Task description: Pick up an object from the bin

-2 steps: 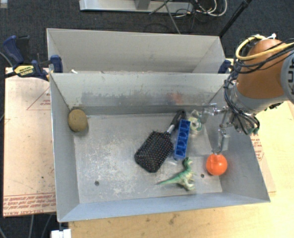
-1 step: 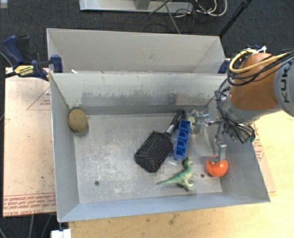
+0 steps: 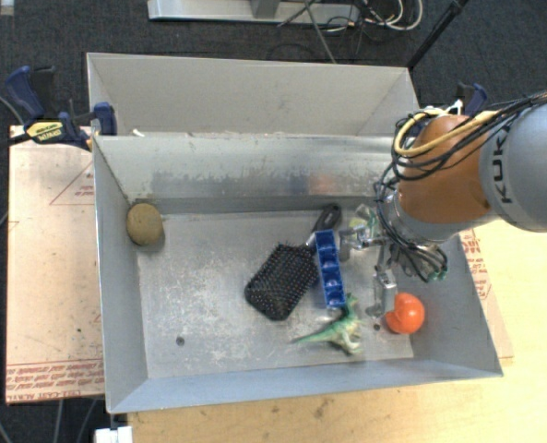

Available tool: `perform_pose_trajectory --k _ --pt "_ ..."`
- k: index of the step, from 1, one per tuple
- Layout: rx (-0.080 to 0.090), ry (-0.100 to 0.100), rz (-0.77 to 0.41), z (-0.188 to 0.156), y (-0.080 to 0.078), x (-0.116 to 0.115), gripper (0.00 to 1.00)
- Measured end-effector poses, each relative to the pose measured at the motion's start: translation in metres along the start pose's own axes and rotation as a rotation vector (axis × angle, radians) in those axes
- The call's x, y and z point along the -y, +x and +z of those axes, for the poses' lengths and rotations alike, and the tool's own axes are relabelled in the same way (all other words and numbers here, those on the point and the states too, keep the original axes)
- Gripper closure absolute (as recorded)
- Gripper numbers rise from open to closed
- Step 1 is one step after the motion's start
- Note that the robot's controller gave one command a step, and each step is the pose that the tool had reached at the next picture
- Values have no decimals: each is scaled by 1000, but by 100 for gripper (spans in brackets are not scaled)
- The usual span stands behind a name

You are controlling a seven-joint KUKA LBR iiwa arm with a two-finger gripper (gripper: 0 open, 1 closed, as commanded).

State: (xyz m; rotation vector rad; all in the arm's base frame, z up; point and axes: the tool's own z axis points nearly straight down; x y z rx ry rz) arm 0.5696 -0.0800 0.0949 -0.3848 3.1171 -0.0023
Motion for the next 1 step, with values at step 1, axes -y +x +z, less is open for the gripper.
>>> perform_pose_trajectory --k 1 --pt "1 -3 -57 10 -10 -33 0"
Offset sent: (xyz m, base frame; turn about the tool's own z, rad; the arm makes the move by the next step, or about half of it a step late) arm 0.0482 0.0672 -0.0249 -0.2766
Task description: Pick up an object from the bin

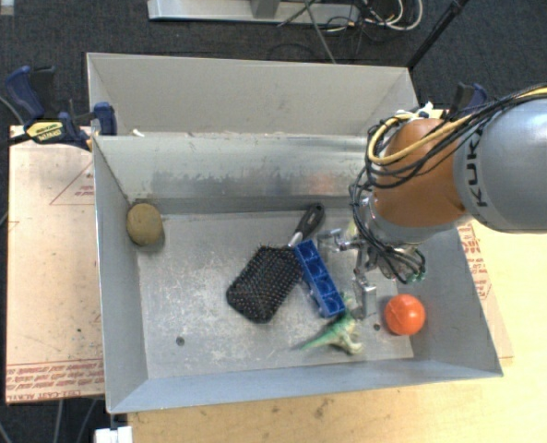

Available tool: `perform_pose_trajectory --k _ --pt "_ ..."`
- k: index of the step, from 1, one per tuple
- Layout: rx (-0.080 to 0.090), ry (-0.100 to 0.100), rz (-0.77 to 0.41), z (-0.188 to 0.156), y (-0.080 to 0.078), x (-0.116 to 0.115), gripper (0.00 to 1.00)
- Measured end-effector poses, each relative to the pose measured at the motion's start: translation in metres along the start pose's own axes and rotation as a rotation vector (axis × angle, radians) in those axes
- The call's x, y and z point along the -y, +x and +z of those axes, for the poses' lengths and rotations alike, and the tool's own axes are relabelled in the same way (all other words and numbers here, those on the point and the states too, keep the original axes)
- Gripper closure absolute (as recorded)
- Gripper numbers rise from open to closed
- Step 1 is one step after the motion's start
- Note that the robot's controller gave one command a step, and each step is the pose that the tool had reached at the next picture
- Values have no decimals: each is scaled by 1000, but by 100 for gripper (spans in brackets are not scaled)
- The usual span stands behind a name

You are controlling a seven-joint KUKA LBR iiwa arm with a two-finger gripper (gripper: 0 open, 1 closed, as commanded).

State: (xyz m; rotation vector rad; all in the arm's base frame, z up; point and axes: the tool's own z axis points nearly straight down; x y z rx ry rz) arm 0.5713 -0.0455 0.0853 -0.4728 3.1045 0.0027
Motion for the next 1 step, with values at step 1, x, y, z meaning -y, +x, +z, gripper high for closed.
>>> perform_pose_trajectory --k 1 --pt "-15 2 -153 7 -29 -3 0"
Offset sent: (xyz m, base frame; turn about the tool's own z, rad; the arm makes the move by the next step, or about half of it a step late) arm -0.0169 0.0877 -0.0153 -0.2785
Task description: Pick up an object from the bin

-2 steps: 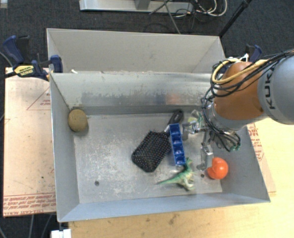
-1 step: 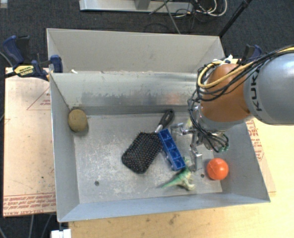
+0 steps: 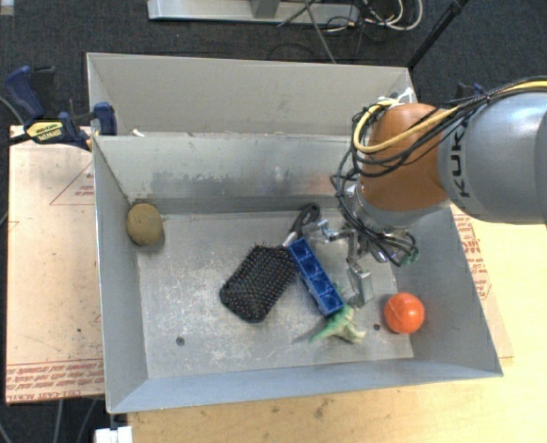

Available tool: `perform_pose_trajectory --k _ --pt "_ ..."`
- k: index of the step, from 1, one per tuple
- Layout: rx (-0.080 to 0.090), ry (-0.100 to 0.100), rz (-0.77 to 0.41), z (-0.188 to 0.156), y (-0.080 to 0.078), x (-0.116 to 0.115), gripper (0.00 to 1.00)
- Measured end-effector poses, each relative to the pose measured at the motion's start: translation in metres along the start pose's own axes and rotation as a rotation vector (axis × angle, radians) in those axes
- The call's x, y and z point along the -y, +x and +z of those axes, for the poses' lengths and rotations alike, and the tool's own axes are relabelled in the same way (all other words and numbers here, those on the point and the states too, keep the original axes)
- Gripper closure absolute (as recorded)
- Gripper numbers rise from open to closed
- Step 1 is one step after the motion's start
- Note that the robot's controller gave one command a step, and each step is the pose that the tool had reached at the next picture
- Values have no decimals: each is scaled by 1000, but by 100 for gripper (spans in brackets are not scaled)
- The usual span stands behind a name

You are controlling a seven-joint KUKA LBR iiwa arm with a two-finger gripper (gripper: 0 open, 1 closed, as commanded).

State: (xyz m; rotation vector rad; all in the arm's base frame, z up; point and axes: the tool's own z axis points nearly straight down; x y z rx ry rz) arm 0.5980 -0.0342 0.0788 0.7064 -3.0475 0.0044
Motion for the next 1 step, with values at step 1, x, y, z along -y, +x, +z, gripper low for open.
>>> perform_pose_trajectory --k 1 --pt "26 24 -112 -3 -2 -61 0"
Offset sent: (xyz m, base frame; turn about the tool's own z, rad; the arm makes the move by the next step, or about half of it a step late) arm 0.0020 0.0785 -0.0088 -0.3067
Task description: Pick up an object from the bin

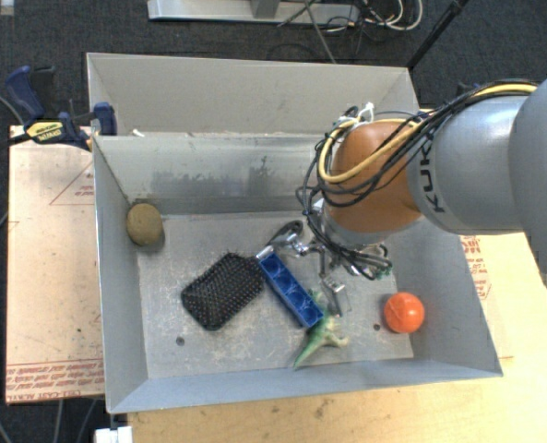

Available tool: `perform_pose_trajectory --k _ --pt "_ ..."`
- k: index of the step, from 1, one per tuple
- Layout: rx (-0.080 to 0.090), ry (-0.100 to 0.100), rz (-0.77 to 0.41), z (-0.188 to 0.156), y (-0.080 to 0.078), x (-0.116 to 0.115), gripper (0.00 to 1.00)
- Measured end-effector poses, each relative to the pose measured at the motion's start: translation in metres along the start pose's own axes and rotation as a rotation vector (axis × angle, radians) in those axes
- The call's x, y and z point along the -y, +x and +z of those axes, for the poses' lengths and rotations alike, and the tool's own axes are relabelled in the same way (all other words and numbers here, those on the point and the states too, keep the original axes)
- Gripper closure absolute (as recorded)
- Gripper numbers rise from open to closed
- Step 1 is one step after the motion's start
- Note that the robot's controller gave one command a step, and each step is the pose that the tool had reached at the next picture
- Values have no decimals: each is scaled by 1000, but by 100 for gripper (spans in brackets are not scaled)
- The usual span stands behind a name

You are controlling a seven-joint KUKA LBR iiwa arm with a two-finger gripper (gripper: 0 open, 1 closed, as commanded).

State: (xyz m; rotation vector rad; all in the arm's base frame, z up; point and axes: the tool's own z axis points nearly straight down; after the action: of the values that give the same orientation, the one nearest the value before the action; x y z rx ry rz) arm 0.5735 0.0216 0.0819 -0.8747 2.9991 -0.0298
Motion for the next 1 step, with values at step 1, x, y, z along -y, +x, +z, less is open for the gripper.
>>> perform_pose_trajectory --k 1 --pt "-11 -15 -85 2 -4 -27 0"
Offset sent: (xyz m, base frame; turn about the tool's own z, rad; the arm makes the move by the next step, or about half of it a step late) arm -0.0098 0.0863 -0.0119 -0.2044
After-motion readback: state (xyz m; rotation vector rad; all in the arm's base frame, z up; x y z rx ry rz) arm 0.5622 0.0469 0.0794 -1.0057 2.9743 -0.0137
